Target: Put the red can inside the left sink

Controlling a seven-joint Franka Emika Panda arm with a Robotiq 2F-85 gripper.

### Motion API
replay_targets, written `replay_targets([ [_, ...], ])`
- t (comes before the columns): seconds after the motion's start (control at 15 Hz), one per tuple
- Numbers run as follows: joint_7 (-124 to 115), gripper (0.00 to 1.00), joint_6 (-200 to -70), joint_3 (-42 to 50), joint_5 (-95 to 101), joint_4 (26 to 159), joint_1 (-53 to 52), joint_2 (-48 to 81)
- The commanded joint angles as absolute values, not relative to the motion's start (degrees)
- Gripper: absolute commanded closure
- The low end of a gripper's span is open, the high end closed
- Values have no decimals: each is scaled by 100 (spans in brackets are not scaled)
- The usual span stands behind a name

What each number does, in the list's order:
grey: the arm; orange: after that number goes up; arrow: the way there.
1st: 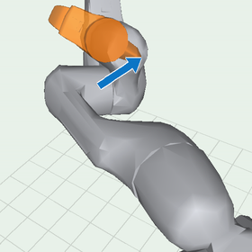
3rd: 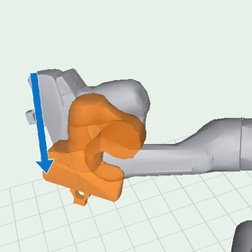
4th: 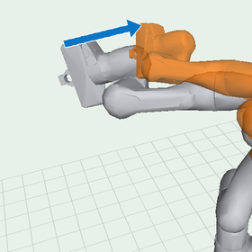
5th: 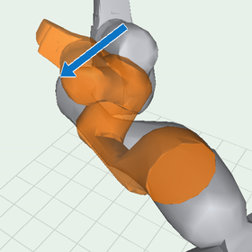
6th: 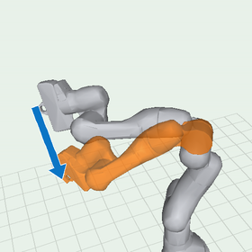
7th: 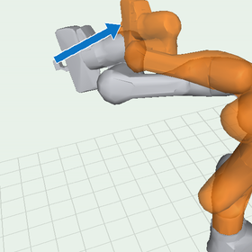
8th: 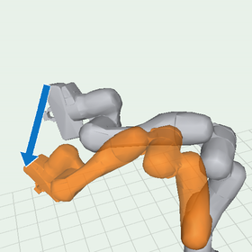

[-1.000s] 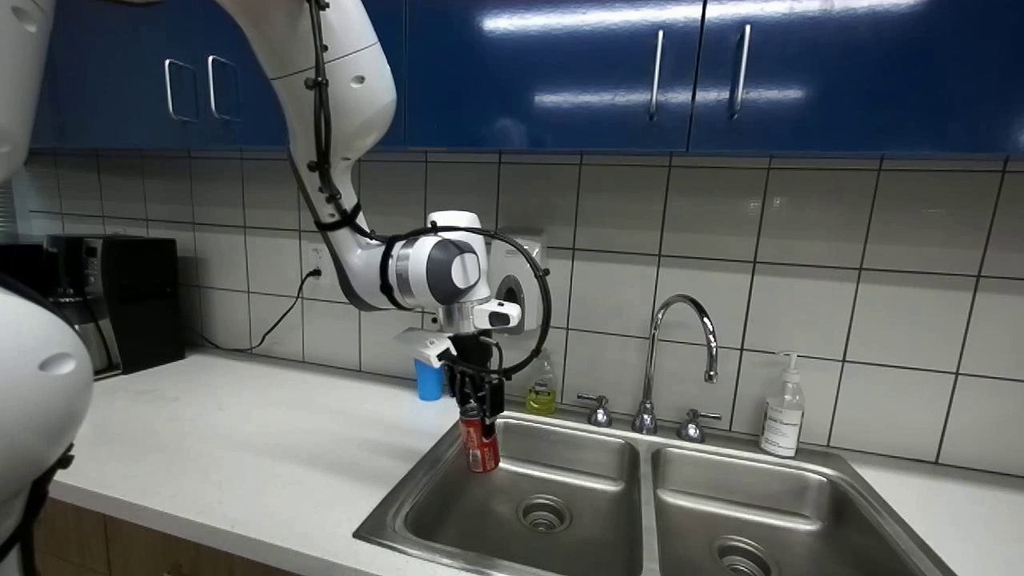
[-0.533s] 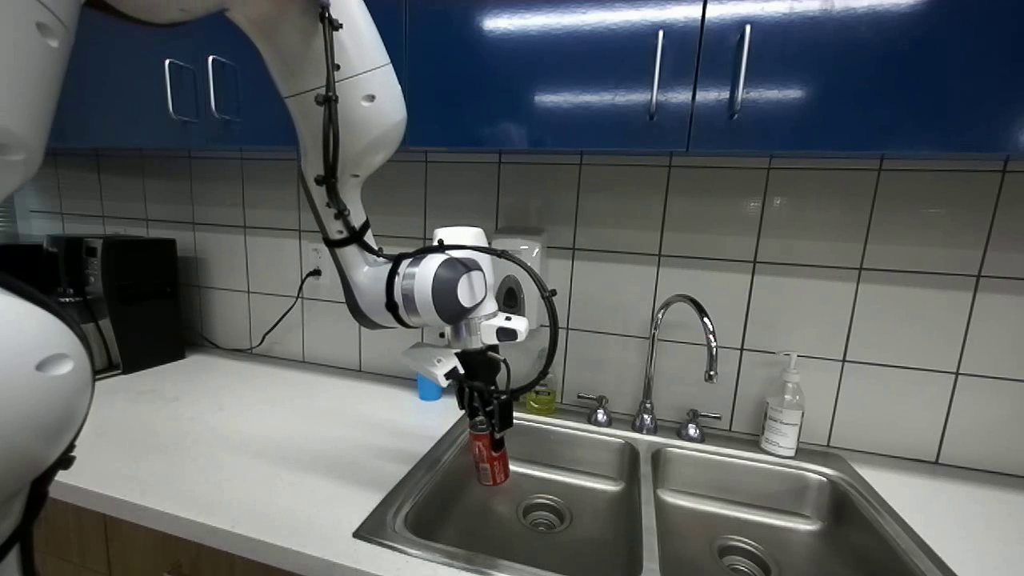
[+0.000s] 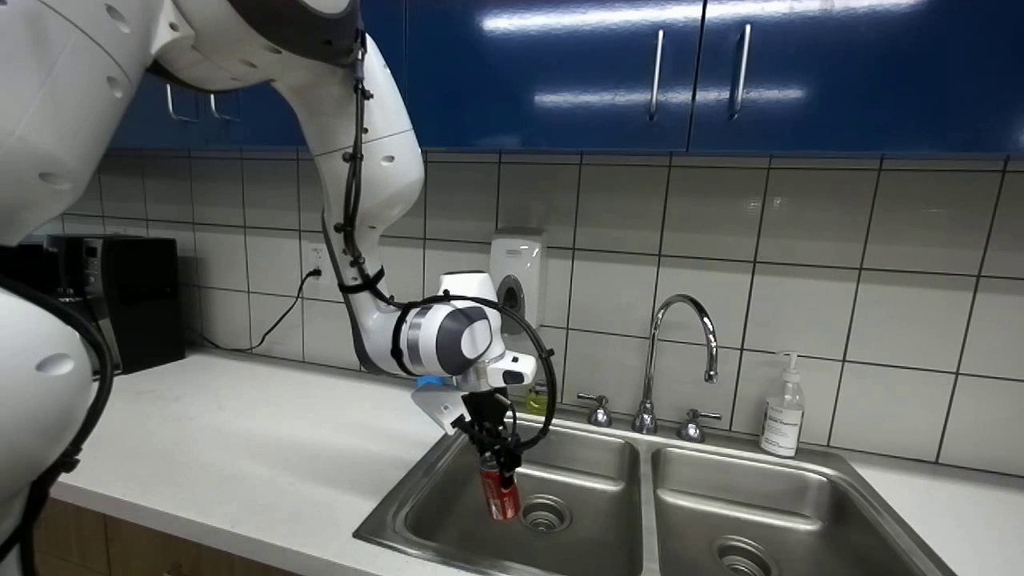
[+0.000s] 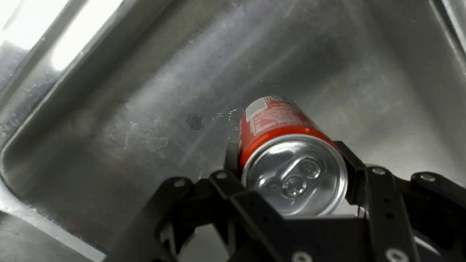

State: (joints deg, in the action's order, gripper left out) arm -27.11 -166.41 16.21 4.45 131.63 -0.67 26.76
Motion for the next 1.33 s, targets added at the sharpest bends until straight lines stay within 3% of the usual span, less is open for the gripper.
replay_targets([
  [0.0, -2575, 62, -16912, 1624, 83, 12835, -93, 3152],
  [1.2, -1970, 62, -16325, 1002, -707, 11816, 222, 4279],
  [1.27, -1984, 32, -16288, 1031, -694, 11801, 200, 4292],
])
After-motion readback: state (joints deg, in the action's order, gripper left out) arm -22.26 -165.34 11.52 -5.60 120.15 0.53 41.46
